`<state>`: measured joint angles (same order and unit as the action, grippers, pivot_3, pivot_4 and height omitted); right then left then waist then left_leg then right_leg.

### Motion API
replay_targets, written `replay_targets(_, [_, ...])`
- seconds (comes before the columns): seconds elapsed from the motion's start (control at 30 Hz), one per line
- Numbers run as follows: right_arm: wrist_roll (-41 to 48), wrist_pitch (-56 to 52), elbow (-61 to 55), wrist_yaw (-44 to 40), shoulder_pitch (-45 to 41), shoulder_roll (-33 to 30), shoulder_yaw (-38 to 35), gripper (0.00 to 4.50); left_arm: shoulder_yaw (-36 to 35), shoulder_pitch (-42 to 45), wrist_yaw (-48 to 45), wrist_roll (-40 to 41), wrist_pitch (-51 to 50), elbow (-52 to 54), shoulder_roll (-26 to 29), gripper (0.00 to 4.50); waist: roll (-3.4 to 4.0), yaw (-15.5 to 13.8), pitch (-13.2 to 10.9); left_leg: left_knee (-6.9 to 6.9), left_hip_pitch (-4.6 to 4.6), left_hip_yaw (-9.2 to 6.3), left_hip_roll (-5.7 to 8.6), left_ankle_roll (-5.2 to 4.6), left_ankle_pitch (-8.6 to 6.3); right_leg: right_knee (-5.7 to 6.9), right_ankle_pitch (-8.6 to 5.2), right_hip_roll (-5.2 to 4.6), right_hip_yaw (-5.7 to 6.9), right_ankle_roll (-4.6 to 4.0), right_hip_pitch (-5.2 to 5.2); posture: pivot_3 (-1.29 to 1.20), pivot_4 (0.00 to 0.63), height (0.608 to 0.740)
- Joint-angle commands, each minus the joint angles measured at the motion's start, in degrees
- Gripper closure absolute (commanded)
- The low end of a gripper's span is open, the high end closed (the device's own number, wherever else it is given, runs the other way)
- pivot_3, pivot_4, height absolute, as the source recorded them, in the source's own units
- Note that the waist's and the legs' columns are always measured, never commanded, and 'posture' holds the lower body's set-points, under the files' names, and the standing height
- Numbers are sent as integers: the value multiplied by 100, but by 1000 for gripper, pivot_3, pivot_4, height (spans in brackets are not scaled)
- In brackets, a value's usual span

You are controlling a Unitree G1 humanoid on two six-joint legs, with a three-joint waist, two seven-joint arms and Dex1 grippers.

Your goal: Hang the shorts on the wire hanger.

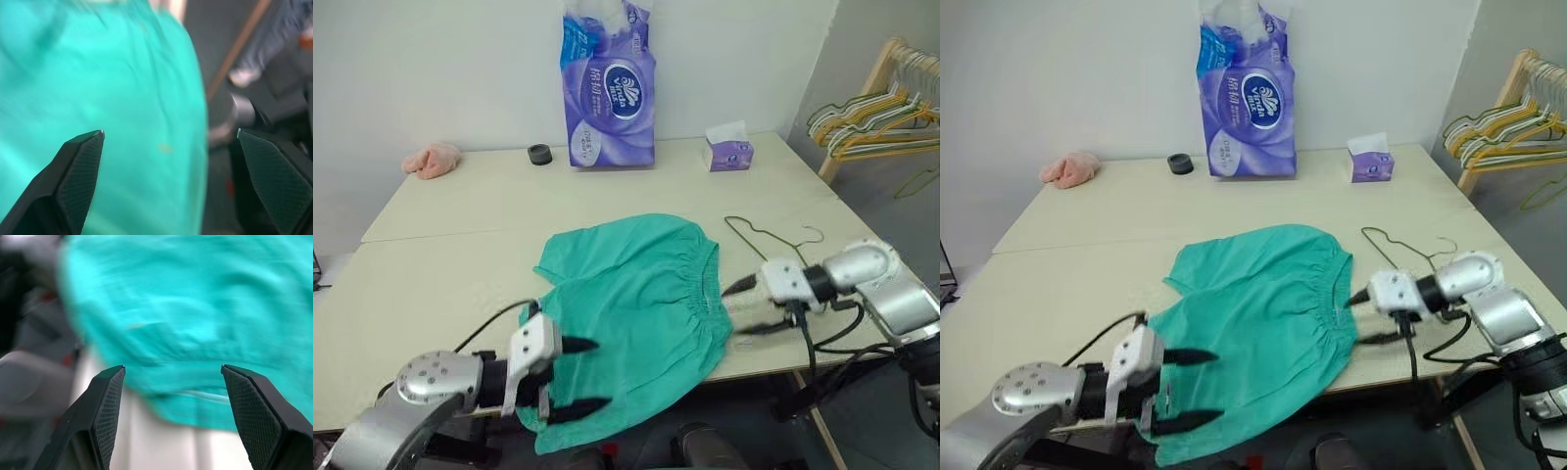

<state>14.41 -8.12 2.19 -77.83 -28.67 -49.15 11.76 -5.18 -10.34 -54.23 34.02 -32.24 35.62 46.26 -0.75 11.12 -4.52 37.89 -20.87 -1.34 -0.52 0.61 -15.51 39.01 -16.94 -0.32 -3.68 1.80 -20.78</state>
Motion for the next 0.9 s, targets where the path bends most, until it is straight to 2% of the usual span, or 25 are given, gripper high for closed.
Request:
replay_targets(0.03, [161,-485,393,896,-125,203,-753,1157,-183,503,564,205,-223,-177,-314,35,-4,2,3,-1,-1,-1,-1,0,0,-2,0,3,0,0,0,-208,28,740])
replay_targets(0.13, [49,-706,979,1973,-230,514,-1322,565,-130,1047,920,94,-322,-501,-546,0,-5,3,2,2,-2,1,1,2,-1,0,2,8,-6,2,0,-208,28,740])
replay_targets(0.17, [-4,-724,1124,2194,-230,565,-1428,233,-67,1165,931,23,-302,-554,-550,0,-4,7,3,3,-3,2,1,2,-1,0,5,17,-9,5,-1,-208,28,740])
replay_targets(0.2, [-214,-820,1402,2782,-161,641,-1553,36,70,1455,1042,-204,-191,-708,-599,0,-3,11,3,3,-2,4,2,2,-1,0,6,18,-12,5,-1,-224,32,740])
replay_targets(0.3, [-598,-1175,2012,4129,-75,846,-1841,36,305,2076,1117,-466,-89,-996,-691,0,-5,7,3,3,-6,11,6,2,-1,-2,6,27,-19,5,-3,-233,34,740])
replay_targets(0.37, [-557,-1359,2316,4524,-132,998,-2037,36,328,2301,965,-331,-199,-1071,-697,0,-3,28,3,2,-7,24,8,3,-1,-3,9,27,-33,6,-7,-240,35,740])
replay_targets(0.67, [-813,-1421,3753,4536,-588,1244,-1763,36,661,2951,-260,-208,-245,-1419,-257,0,0,347,3,-4,-21,40,1,3,-1,-1,8,38,-47,12,-33,-256,36,740])
replay_targets(0.87, [-935,-1652,4897,4358,-1244,1332,-1658,36,744,3230,-577,-400,-111,-1661,-108,0,-1,473,3,-6,-21,35,-6,3,-1,-2,8,48,-45,11,-33,-259,36,740])
replay_targets(0.9, [-957,-1794,5042,4252,-1337,1335,-1611,203,748,3256,-592,-427,-98,-1682,-109,0,-1,475,3,-6,-21,36,-6,3,-1,-3,8,48,-46,11,-32,-259,36,740])
